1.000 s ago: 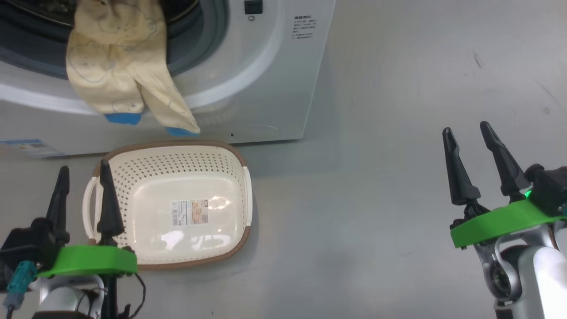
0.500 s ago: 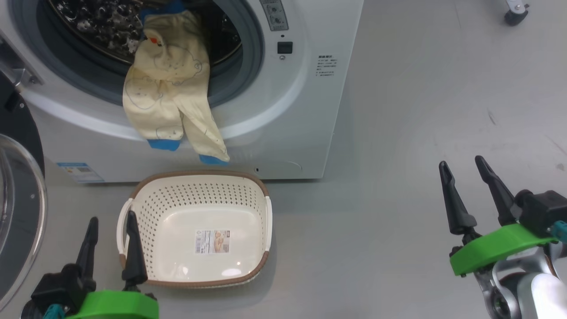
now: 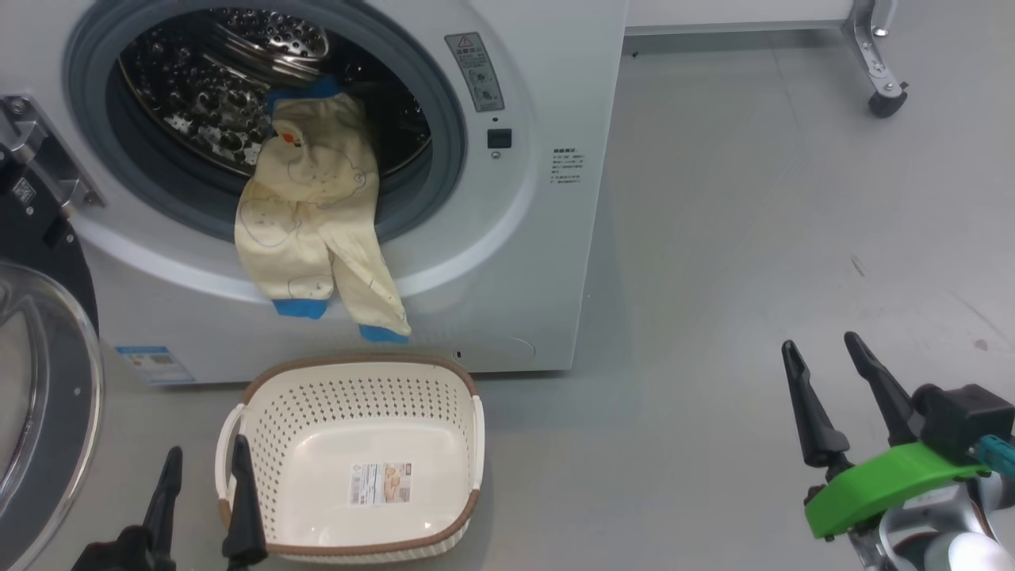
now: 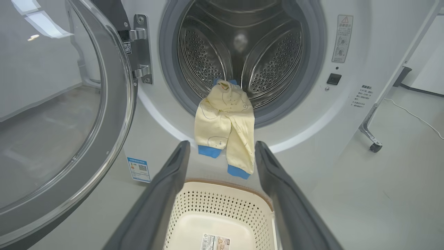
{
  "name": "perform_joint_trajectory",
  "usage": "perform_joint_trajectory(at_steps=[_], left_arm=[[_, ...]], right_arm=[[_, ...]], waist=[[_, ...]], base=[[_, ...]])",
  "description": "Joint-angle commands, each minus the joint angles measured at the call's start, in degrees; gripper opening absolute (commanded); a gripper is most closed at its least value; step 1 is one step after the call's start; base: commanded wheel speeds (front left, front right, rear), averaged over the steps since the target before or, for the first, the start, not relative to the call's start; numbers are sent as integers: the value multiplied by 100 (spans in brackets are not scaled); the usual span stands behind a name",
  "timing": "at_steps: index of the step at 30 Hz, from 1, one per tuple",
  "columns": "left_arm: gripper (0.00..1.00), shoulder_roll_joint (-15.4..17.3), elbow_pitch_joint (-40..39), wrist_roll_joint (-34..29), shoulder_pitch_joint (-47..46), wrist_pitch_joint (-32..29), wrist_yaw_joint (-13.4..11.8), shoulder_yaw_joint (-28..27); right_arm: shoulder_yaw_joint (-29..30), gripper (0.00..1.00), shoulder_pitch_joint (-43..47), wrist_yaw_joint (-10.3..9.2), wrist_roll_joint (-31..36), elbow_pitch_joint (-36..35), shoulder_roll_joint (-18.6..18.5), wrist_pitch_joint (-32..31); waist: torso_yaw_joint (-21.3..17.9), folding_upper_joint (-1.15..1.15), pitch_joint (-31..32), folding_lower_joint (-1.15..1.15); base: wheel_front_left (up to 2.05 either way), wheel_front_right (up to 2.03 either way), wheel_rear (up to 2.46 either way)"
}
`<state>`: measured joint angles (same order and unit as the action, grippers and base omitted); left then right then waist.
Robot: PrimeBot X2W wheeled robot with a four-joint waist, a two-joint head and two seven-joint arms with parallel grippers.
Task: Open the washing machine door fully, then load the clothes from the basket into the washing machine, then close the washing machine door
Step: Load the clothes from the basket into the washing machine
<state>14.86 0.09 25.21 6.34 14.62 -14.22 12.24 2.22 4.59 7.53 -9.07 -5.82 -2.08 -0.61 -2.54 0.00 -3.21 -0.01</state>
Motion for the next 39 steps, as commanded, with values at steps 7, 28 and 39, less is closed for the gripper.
perform_joint_trajectory(at_steps=[7,28,39], left_arm=[[100,55,-238,-22,-103,24,-402,-223],[100,98,-225,-7,-105,-7,-466,-181],[100,118,69,110,-383,-159,-368,-130]], right_arm=[[-69,100,-66,-4,-48,-304,-79,-44],[-61,100,-52,-4,-72,-328,-79,-48],[-100,100,-164,-4,-101,-373,-79,3]], waist=[[18,0,75,1],[-39,0,73,1],[-106,0,-171,1]], base=[[0,0,0],[0,0,0],[0,0,0]])
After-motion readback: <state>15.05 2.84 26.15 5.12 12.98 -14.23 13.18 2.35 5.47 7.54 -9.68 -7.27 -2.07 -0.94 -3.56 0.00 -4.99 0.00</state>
